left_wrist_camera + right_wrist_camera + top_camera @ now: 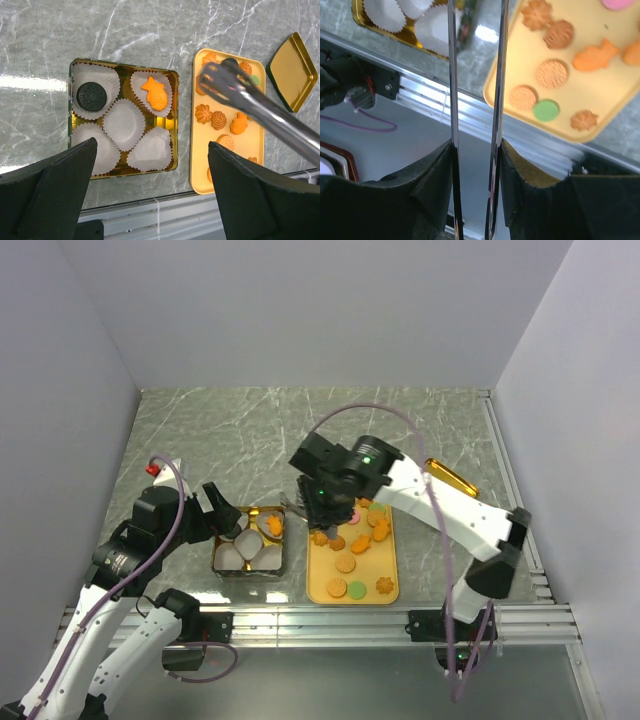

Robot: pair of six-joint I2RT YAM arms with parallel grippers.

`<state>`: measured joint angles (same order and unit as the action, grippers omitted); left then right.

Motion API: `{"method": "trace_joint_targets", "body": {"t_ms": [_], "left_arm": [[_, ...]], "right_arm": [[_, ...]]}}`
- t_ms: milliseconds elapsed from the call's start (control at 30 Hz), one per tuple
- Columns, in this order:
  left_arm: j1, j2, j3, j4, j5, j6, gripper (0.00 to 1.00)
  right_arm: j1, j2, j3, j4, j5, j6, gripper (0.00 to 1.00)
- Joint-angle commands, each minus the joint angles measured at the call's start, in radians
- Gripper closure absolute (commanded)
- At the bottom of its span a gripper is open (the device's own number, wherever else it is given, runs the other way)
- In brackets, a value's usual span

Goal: Pack the cookies

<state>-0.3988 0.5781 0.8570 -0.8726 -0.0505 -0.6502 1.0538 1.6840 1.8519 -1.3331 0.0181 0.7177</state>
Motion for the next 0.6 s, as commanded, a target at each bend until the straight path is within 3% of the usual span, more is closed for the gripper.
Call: {"method": "trace_joint_targets", "body": {"t_ms": [0, 333, 567], "left_arm": [[0.000, 0.005, 0.001, 0.034, -0.006, -0.006, 0.01], [0.000, 0.017, 0.002, 0.034, 0.001, 0.000, 0.01], [0.000, 0.022, 0.001, 0.035, 0.003, 0.000, 0.01]], "right_arm": [[-0.018, -0.116, -0.063, -0.107, 0.045, 0.041, 0.55], [-0.028, -0.319, -0.379, -0.106, 0.066, 0.083, 0.54], [-0.026, -0.362, -0.464, -0.107, 0.071, 0.095, 0.53]]}}
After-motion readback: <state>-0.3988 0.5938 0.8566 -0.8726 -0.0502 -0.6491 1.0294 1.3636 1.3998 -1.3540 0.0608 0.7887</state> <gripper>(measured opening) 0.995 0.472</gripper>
